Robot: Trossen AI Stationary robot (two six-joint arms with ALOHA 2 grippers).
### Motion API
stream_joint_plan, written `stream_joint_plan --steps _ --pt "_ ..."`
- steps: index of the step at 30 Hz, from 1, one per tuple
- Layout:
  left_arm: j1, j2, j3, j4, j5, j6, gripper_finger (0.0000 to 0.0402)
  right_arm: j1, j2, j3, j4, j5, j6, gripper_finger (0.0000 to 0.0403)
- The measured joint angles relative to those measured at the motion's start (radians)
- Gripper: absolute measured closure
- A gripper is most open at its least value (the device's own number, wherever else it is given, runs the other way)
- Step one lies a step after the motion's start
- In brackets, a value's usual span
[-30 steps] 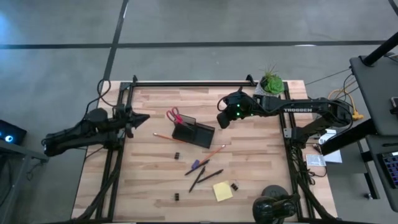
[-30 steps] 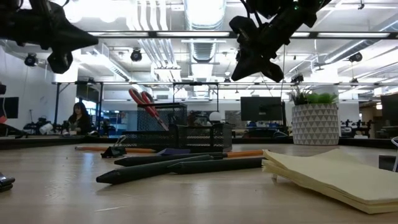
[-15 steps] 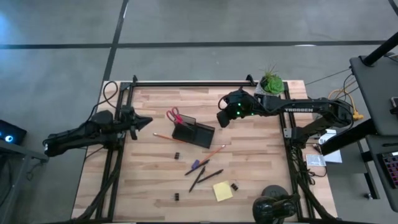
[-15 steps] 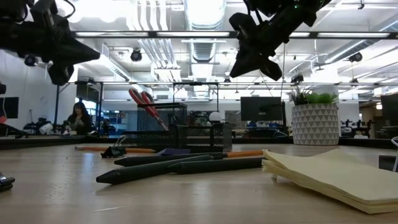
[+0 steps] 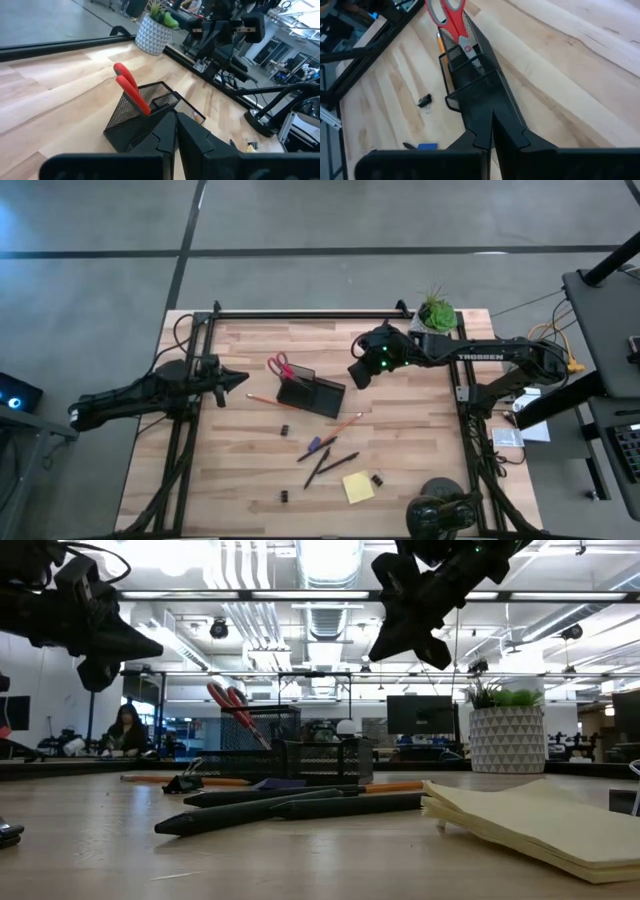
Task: Pick and place office supplies into organizer
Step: Adjust the desk organizer on the table
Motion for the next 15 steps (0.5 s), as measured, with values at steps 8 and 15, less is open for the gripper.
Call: stream_joint_plan --steps 8,15 --pt "0.000 0.015 0.000 0.001 0.000 0.000 0.0402 0.008 0.000 0.000 0.008 -0.004 -0.030 0.0394" --pt "0.000 0.025 0.000 0.002 0.000 0.000 0.0402 0.022 0.016 0.000 -0.010 -0.096 -0.040 0.0394"
